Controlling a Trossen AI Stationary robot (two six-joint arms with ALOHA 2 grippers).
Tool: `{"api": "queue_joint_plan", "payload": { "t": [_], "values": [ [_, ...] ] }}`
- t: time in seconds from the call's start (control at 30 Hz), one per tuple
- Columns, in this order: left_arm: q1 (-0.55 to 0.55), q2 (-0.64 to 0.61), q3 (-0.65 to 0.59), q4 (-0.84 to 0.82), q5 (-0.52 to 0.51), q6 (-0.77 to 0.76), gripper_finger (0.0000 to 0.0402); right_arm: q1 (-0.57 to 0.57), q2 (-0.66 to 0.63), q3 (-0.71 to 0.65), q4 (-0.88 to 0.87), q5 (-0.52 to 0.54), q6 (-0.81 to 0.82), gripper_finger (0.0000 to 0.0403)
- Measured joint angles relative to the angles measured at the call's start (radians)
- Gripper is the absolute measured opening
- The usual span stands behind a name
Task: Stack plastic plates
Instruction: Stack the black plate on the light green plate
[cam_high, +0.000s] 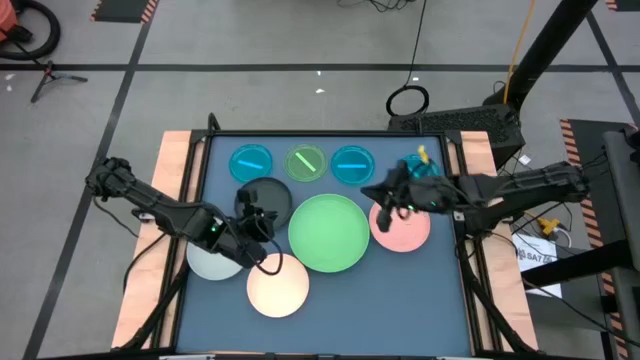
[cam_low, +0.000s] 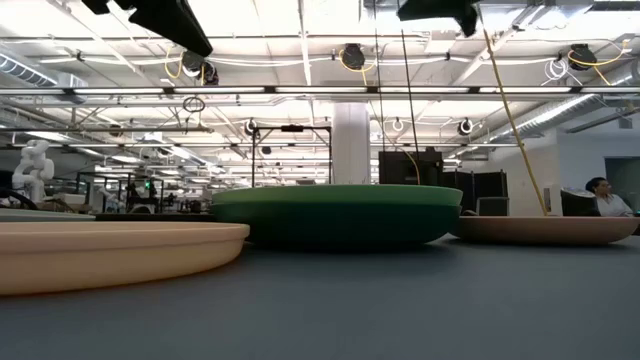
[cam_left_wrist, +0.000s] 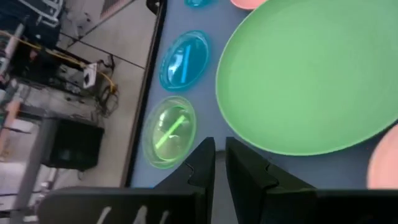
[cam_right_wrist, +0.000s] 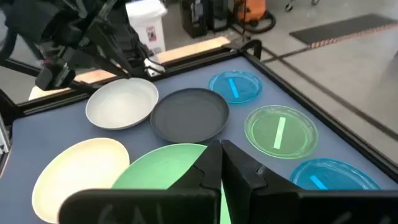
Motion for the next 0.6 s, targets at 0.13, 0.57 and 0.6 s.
{"api": "queue_joint_plan", "payload": {
  "t": [0.13,0.57,0.6],
  "values": [
    [0.047,-0.080,-0.075,0.132,0.001,0.123,0.0047,-0.084,0.109,0.084,-0.004,-0.129,-0.044,0.0000],
    [0.162,-0.496,-0.373,0.486,0.128,0.167,0.0047,-0.263,0.516,0.389,0.105,-0.350,-0.123,0.0000],
    [0.169,-0.512,-0.373,0.479,0.127,0.166,0.0047,-0.273,0.551,0.422,0.104,-0.350,-0.116,0.0000]
  ]
}}
